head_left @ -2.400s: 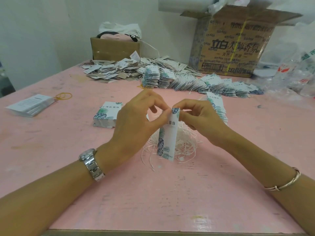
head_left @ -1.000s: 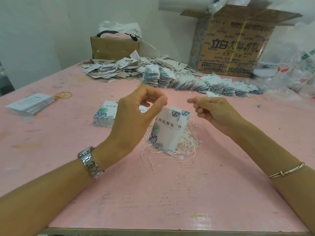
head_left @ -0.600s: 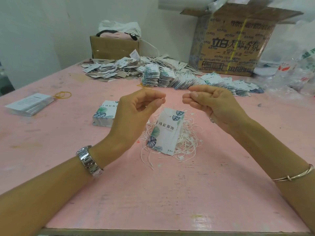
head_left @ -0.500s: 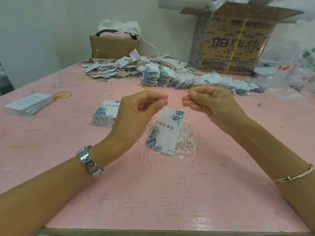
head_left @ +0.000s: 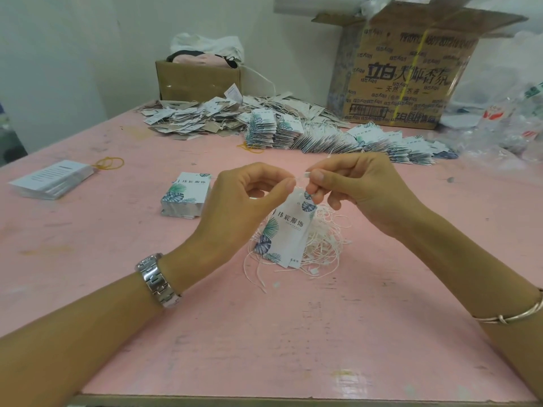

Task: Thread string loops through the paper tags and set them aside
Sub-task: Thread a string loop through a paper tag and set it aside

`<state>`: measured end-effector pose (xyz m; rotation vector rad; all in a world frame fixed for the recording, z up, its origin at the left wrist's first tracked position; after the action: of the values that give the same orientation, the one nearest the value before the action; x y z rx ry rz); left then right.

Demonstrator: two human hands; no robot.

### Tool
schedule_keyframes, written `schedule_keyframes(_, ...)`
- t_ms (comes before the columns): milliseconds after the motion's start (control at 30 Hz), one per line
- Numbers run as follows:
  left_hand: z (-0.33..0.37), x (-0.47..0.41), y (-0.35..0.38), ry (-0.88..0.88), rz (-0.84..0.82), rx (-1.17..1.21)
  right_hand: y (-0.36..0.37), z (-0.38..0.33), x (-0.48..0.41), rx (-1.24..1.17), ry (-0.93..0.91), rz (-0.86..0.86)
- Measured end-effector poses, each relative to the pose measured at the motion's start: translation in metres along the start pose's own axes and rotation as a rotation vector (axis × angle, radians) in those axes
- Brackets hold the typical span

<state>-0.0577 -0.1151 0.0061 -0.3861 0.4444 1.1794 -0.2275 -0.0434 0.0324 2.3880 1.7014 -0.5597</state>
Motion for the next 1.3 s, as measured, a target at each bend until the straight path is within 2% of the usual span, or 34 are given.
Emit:
schedule_keyframes(267, -0.001, -0.001, -0.001, 0.083, 0.000, -0.087, 0.006, -0.004, 0.004, 0.108, -0.065, -0.020)
schedule_keyframes(733, -0.002, -0.001, -0.001, 0.076, 0.000, -0.096, 0.008, -0.001, 0.005, 0.104, -0.087, -0.040)
schedule_keyframes(1067, -0.003, -0.001, -0.002, 0.051, 0.003, -0.088, 0.015, -0.005, 0.012, 0.284, -0.229, 0.027)
schedule_keyframes(1300, -0.003, 0.000, 0.000, 0.075, -0.007, -0.081, 0.017, -0.003, 0.013, 0.273, -0.218, 0.047)
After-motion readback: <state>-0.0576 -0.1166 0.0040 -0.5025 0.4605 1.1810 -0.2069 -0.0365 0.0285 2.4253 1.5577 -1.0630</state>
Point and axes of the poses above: each hand's wrist, its own x-axis away from the middle knuckle, its own y-axis out of the palm, z = x × y, the point moved 4 cm from there along -x, towards the middle knuckle, and after that the axes turned 11 degrees about z, right-handed, at the moved point
